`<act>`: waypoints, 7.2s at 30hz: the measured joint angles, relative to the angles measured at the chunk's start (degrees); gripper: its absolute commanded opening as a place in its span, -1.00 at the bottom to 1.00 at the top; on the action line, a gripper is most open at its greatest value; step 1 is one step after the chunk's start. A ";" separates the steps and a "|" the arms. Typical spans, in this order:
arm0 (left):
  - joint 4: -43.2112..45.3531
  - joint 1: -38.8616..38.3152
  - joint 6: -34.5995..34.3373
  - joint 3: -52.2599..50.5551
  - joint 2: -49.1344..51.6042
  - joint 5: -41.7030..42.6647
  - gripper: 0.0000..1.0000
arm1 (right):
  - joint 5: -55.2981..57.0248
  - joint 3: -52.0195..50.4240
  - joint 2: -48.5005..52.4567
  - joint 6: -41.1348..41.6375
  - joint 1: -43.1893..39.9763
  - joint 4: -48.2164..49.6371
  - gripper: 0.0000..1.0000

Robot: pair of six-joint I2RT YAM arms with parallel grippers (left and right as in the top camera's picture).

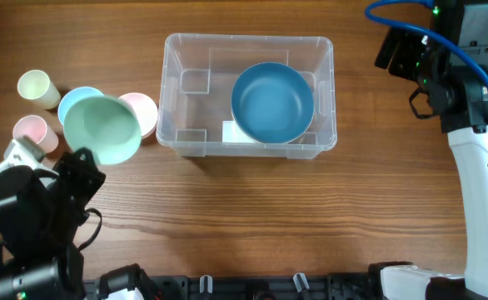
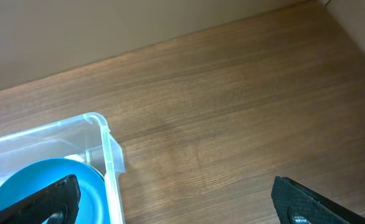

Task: Pack container
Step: 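Carry the mint green bowl into the bin's left side and release, then retract the left gripper and move it to the pink bowl's rim, then grasp the pink bowl and place it into the mint green bowl, then open the left gripper and move it to the light blue cup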

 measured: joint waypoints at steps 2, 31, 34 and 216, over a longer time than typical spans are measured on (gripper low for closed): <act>1.31 -3.37 0.57 3.13 1.31 0.72 -0.93 | -0.02 0.00 0.00 0.00 0.00 -0.02 1.00; 23.52 -31.74 11.21 19.50 62.62 -13.40 -0.92 | 0.00 0.00 0.00 0.00 0.00 -0.02 0.99; 24.39 -31.74 11.21 19.50 62.86 -14.86 -0.87 | -0.02 0.00 0.00 0.00 0.00 -0.02 0.99; 22.43 5.14 -20.26 4.04 62.01 -11.54 0.26 | 0.00 0.00 0.00 0.00 0.00 -0.02 0.99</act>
